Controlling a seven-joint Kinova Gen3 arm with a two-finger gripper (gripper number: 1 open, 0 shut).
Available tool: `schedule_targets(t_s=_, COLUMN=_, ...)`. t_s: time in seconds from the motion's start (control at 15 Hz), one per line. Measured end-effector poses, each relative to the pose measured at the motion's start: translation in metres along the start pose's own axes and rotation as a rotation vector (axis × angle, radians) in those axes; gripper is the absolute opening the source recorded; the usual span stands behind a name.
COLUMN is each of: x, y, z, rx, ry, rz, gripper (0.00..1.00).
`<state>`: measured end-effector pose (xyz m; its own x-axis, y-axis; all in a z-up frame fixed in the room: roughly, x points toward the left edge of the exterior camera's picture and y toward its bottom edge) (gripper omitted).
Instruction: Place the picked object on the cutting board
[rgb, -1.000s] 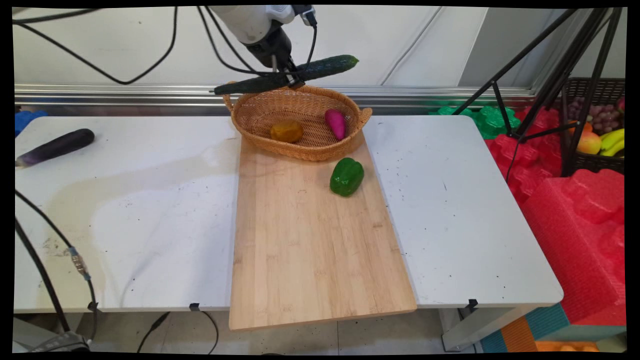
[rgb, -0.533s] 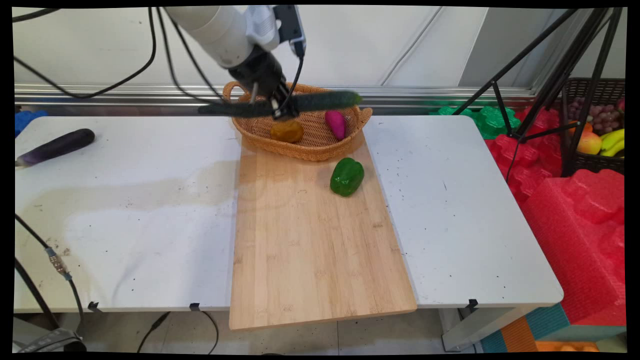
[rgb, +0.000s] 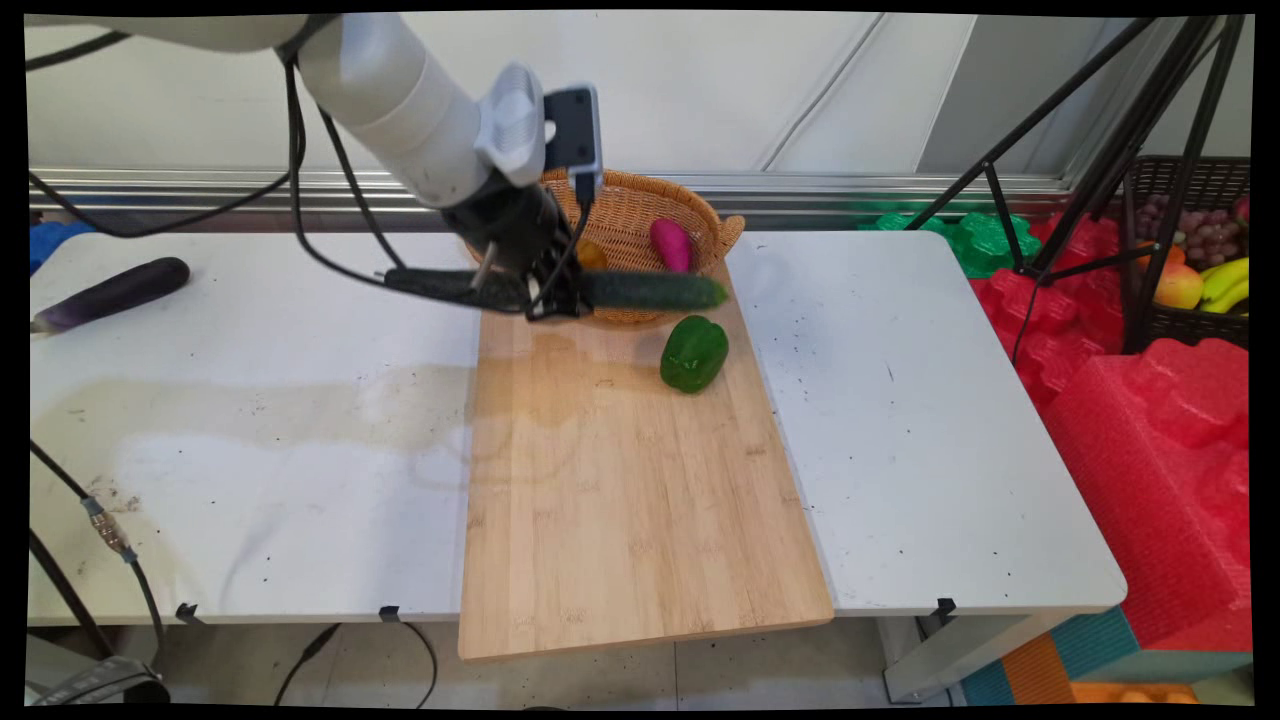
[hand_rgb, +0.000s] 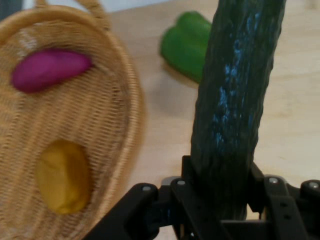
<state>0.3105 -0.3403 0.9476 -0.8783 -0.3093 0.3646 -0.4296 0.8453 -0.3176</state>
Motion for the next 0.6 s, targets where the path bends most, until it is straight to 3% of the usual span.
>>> schedule_targets(t_s=0.33, x=-0.004, y=0.015, z=0.023, rx=-0.078, ry=-0.021, rz=0.042, gripper=0.0)
schedule_targets(t_s=0.6, x=-0.005, y=0.015, z=0.045, rx=-0.117, ry=-0.036, rz=0.062, gripper=0.0)
